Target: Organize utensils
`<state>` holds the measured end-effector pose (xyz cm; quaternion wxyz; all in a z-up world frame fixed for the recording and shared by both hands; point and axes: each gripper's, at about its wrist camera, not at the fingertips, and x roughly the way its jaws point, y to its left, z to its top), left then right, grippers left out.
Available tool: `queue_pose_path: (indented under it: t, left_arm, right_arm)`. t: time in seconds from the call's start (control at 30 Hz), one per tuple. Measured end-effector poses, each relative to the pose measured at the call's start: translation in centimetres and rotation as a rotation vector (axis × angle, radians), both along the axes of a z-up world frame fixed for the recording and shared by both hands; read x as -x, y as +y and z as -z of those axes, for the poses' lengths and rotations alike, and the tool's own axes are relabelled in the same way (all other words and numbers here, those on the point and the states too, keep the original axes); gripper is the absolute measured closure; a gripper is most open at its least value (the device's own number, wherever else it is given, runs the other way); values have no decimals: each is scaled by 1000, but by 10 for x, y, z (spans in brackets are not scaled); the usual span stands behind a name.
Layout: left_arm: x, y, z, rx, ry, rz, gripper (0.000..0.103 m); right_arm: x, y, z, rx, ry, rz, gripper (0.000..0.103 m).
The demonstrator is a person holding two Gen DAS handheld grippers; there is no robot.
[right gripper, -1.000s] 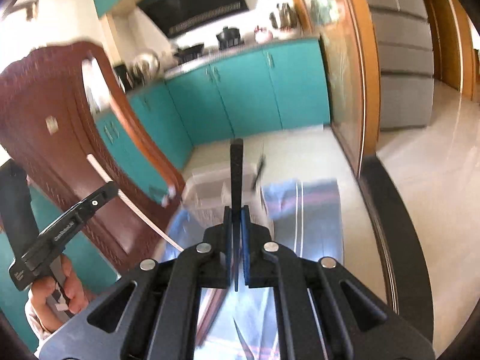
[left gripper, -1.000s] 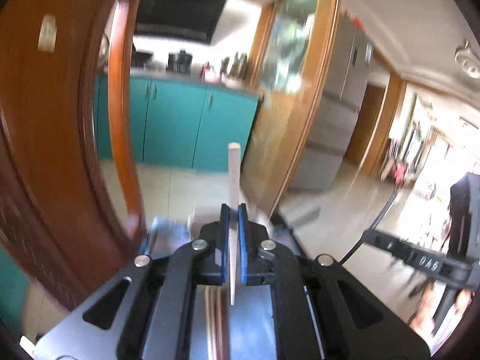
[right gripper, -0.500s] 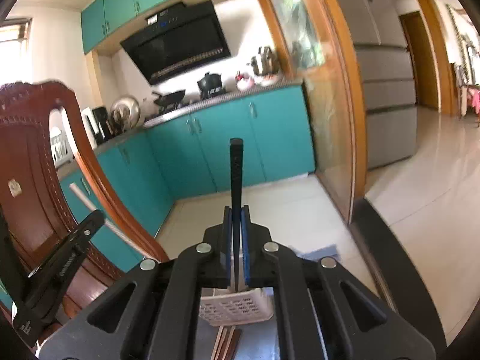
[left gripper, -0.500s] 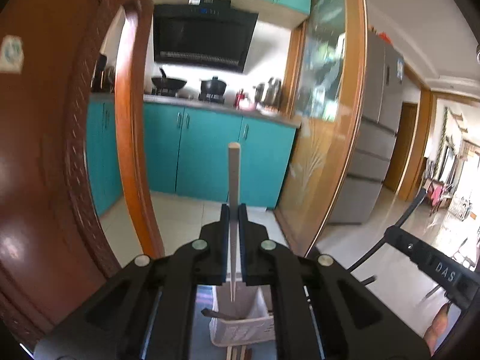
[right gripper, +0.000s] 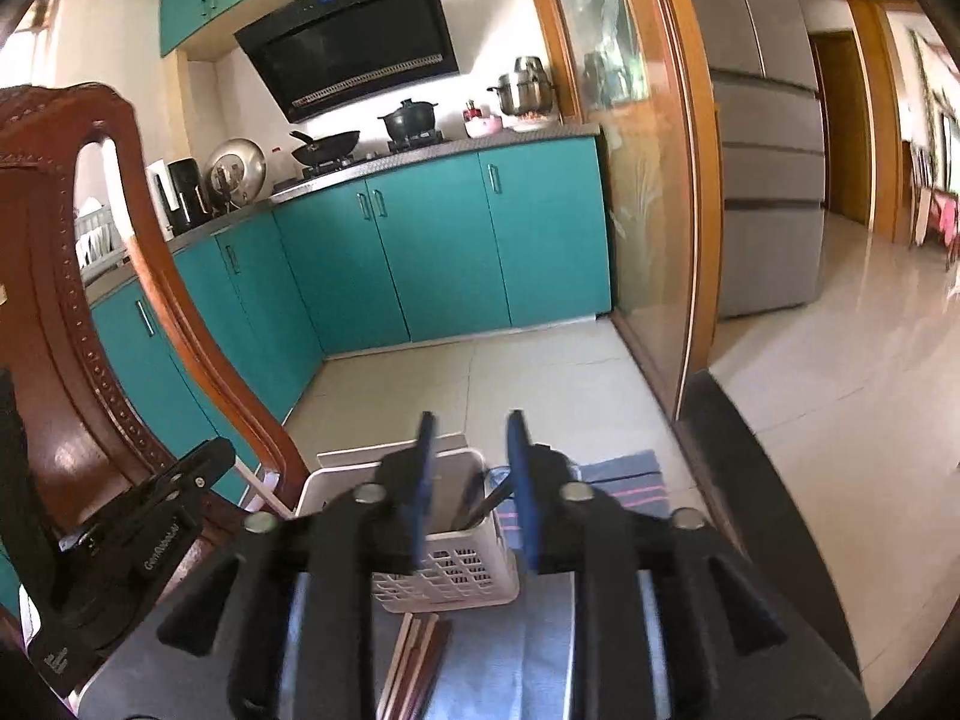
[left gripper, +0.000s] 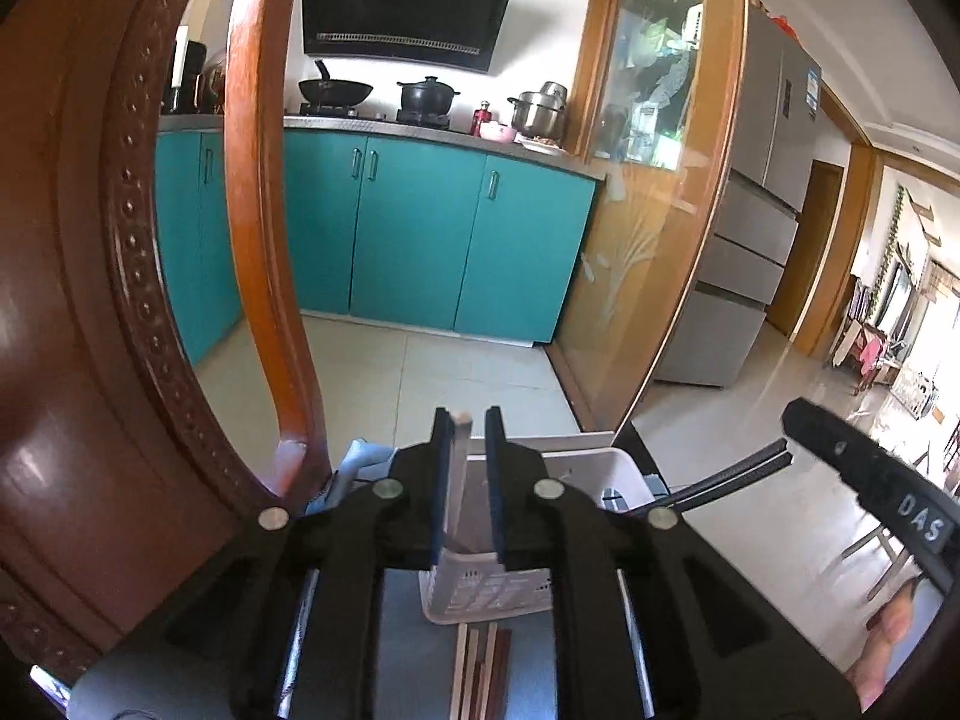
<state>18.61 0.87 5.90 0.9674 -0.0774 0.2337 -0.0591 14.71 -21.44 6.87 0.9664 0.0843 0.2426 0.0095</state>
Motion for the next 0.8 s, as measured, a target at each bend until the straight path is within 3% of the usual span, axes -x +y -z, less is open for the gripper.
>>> queue_pose_path:
  t: [0.13,0.17,0.27,0.3,0.37,0.43,0.53,0.63,0.8]
  left_arm:
    - [19,6,-9,18,-32,6,69]
    - [25,9,-12,24,-43,2,68]
    - [42,22,-16,42,-72,-24,68]
    - [47,27,-15,50,-77,-37,66]
    - [54,37,-9,71,-70,-64,64]
    - [54,39,6,51,-26,-65,64]
    - [45,38,29,22,70,-60,64]
    - [35,37,51,45,189,-14,64]
    - [37,30,72,21,256,20,57]
  right_arm:
    - [37,8,-22,28,-69,-32,74]
    - [47,10,-27,21,-87,-51,74]
    - [82,12,-30,-107,-181,-173,73]
    - [85,17,-24,-122,-159,-218,72]
    - [82,25,-4,-139,-93,-263,72]
    - [67,38,43,-94,55,-270,72]
    - [28,55,130,-11,369,-224,72]
    - [0,58,193,-124,622,-236,72]
    - [-13,79,217,-31,707,-201,72]
